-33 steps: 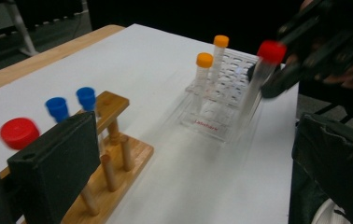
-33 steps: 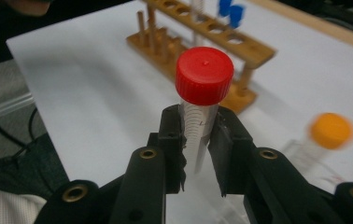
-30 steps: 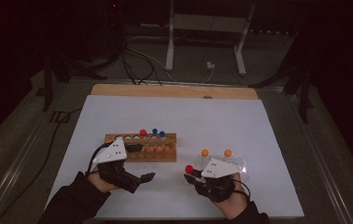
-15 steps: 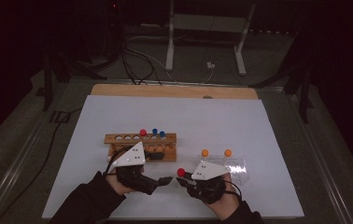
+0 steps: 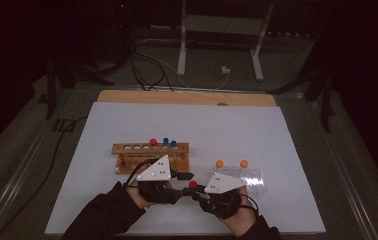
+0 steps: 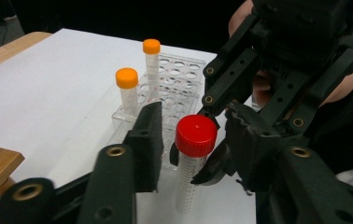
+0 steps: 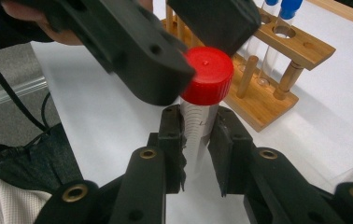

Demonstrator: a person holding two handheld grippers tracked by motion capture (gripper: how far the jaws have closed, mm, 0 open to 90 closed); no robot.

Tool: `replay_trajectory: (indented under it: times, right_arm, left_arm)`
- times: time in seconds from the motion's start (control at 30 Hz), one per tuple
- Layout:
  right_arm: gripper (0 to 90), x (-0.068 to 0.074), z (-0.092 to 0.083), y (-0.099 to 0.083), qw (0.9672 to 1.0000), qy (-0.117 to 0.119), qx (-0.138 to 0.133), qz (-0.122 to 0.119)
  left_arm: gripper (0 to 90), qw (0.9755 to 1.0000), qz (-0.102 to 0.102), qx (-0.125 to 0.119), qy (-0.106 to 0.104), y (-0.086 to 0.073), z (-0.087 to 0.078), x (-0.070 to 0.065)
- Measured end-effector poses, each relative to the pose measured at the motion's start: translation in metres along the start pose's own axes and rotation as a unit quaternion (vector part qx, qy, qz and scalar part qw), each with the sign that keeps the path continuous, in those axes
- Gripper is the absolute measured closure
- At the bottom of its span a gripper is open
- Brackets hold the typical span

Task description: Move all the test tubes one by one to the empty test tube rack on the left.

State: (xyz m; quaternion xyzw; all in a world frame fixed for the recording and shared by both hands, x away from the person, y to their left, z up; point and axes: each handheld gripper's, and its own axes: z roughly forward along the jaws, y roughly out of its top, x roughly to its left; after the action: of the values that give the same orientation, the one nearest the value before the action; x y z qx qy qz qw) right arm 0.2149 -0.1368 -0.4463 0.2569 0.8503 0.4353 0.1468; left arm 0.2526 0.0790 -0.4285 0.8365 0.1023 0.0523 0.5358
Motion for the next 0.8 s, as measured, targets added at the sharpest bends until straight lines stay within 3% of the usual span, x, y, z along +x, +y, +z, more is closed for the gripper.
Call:
replay_trajectory:
  times: [0.2, 0.37, 0.5, 0.63, 0.8]
  right_arm:
    - [74.9, 0.000, 0.000, 0.000, 1.0000, 0.000, -0.001, 0.001]
    - [74.9, 0.000, 0.000, 0.000, 1.0000, -0.001, 0.000, 0.002]
    - [73.4, -0.002, 0.000, 0.000, 1.0000, 0.003, -0.002, 0.006]
    - [57.2, -0.002, -0.004, 0.000, 0.9998, 0.002, -0.014, 0.011]
    - [40.3, -0.008, -0.010, 0.001, 0.9993, -0.008, -0.028, 0.025]
  left_arm:
    - [69.9, 1.0000, 0.006, 0.004, -0.001, -0.001, 0.003, 0.000]
    - [71.3, 0.9999, 0.013, 0.009, 0.003, 0.000, 0.004, 0.000]
    - [71.7, 0.9999, 0.007, 0.009, 0.005, 0.002, 0.003, 0.001]
    - [71.7, 1.0000, 0.001, 0.003, 0.007, 0.004, -0.004, 0.004]
    - [71.7, 0.9996, 0.003, -0.002, 0.030, 0.007, -0.020, 0.010]
